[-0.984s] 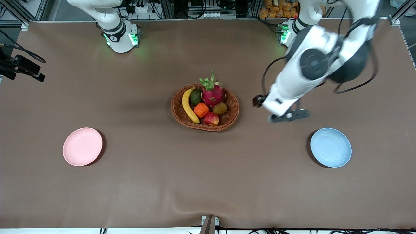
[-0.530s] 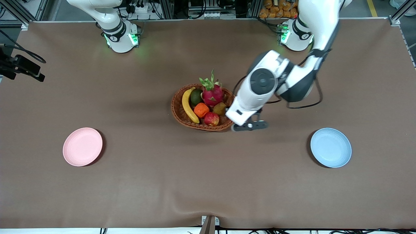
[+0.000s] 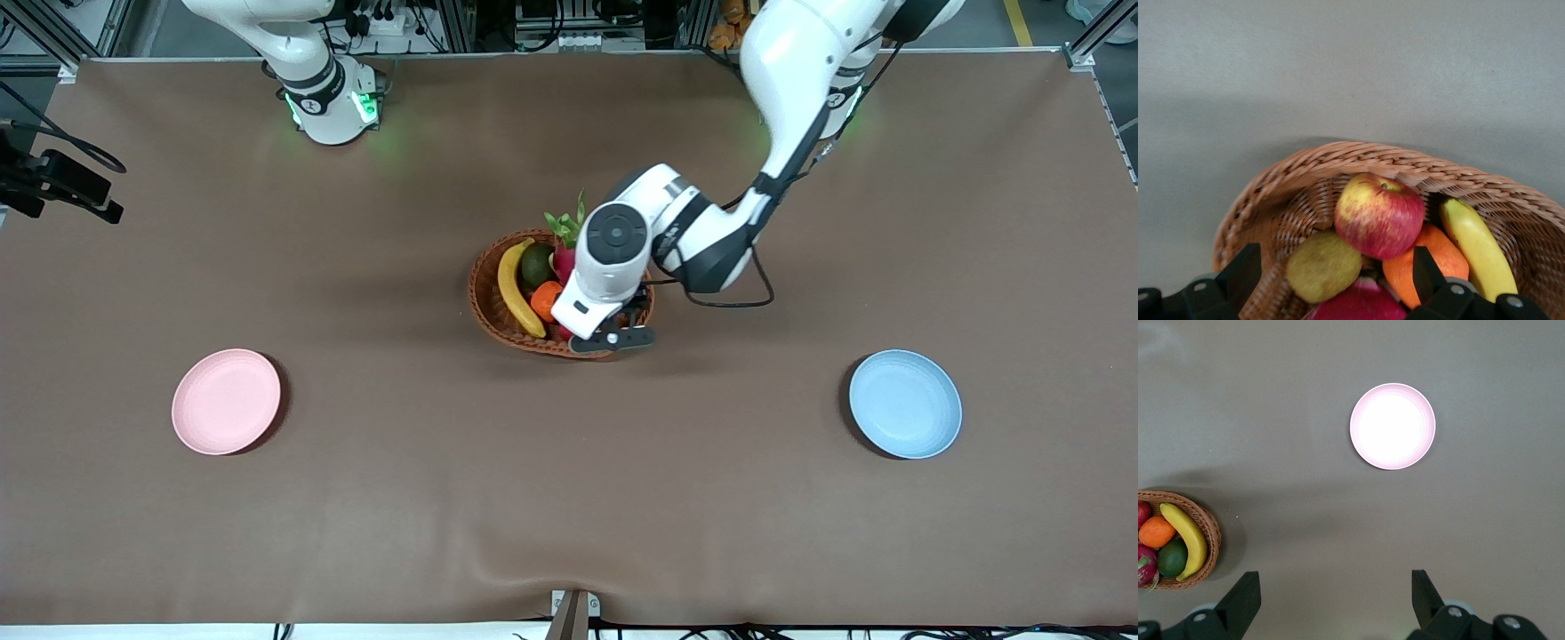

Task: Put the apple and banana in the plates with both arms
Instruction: 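Reach the left gripper into the basket and grasp the red apple, then carry the apple with the left gripper while the right gripper reaches the banana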

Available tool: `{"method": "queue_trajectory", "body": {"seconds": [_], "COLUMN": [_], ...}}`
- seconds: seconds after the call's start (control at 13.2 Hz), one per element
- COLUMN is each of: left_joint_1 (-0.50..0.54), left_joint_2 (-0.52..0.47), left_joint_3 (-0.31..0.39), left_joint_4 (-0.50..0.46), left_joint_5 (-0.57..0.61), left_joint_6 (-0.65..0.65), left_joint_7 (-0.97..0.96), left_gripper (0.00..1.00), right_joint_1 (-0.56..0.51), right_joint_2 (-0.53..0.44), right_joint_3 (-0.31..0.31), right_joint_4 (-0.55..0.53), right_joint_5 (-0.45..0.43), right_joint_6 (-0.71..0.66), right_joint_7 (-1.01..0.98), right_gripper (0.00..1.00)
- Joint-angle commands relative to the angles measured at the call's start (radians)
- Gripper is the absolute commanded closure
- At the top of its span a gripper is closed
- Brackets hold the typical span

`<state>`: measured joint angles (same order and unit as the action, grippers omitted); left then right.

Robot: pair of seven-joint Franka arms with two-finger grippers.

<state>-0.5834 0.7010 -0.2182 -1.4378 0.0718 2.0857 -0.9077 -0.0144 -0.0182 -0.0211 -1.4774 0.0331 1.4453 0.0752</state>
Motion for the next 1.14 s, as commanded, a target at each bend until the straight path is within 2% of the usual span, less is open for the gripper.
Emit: {"method": "queue_trajectory", "body": {"seconds": [0.0,0.53,0.83,0.91,1.06], "left_joint_1": [-0.047,-0.073,-0.073,-0.073,-0.073], "left_joint_2": [0.057,0.103,0.115,0.115,0.117], "left_joint_3": [0.031,0.04,0.04,0.04,0.039], "left_joint_4": [0.042,0.04,0.039,0.037,0.037], "left_joint_5": [0.028,0.039,0.057,0.057,0.057], "left_joint_6": [0.048,0.106,0.111,0.111,0.111], "left_joint_7": [-0.042,-0.04,-0.039,-0.037,-0.039], "left_gripper": [0.0,0.0,0.01,0.14,0.51], "right_joint_1": [0.005,0.03,0.125,0.134,0.16], "right_joint_2": [0.003,0.004,0.004,0.003,0.004], "right_joint_3": [0.007,0.009,0.01,0.009,0.012], "right_joint_4": [0.014,0.023,0.023,0.022,0.02], "right_joint_5": [0.019,0.07,0.102,0.102,0.102], "right_joint_6": [-0.002,0.001,-0.011,-0.013,-0.013], "right_joint_7": [0.018,0.015,0.014,0.012,0.005], "right_gripper": [0.0,0.0,0.0,0.0,0.0]}}
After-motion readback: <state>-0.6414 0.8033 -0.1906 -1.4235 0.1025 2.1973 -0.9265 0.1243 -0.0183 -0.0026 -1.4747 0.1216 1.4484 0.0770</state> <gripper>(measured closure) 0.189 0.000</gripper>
